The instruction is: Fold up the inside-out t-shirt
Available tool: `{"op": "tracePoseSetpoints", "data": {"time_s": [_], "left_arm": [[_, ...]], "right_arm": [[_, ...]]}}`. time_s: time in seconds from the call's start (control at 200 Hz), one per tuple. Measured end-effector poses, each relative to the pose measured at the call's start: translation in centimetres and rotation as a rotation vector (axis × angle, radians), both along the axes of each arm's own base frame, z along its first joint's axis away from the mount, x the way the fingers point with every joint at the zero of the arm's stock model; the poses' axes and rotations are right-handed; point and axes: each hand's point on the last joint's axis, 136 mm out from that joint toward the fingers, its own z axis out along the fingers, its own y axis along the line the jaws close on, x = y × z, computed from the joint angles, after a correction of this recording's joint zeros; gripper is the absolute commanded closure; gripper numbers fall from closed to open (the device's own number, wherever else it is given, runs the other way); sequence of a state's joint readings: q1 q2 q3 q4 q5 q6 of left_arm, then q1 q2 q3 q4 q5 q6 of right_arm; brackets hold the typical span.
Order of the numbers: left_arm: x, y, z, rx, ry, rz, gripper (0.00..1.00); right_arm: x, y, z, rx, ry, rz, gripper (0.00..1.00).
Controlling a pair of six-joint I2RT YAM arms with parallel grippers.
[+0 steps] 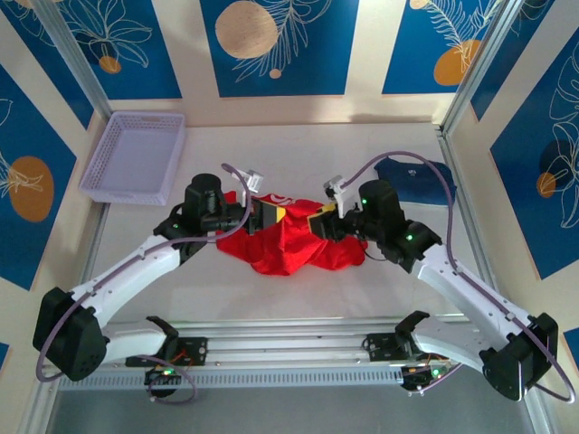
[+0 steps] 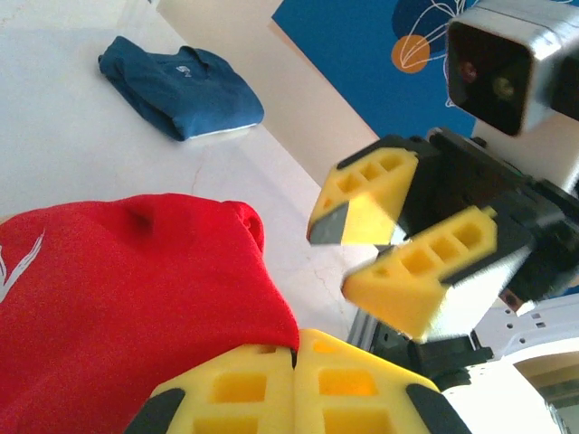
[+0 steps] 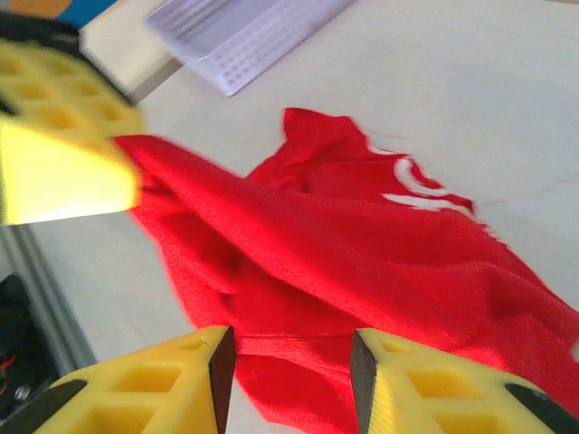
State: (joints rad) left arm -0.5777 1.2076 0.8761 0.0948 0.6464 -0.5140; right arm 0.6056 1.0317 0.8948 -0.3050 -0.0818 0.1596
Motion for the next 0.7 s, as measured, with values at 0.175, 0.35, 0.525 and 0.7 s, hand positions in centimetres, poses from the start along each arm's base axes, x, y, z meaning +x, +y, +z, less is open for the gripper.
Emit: {"op": "tracePoseSetpoints", "data": {"time_s": [0.175, 0.35, 0.525, 0.7], "left_arm": [[0.0, 0.0, -0.1, 0.002, 0.003, 0.0, 1.0], [0.0, 0.0, -0.1, 0.003, 0.004, 0.0, 1.0], [0.0, 0.0, -0.1, 0.003, 0.004, 0.0, 1.0], [0.0, 0.0, -0.1, 0.003, 0.004, 0.0, 1.0]], "right_arm": [[-0.2, 1.6, -2.1, -0.049, 0.026, 0.066, 0.55], [0.2, 2.0, -3.9, -0.093, 0.05, 0.078, 0.53], [0.5, 2.4, -4.6, -0.108, 0.052, 0.087, 0.61], [0.8, 2.4, -4.9, -0.116, 0.048, 0.086, 0.78]]}}
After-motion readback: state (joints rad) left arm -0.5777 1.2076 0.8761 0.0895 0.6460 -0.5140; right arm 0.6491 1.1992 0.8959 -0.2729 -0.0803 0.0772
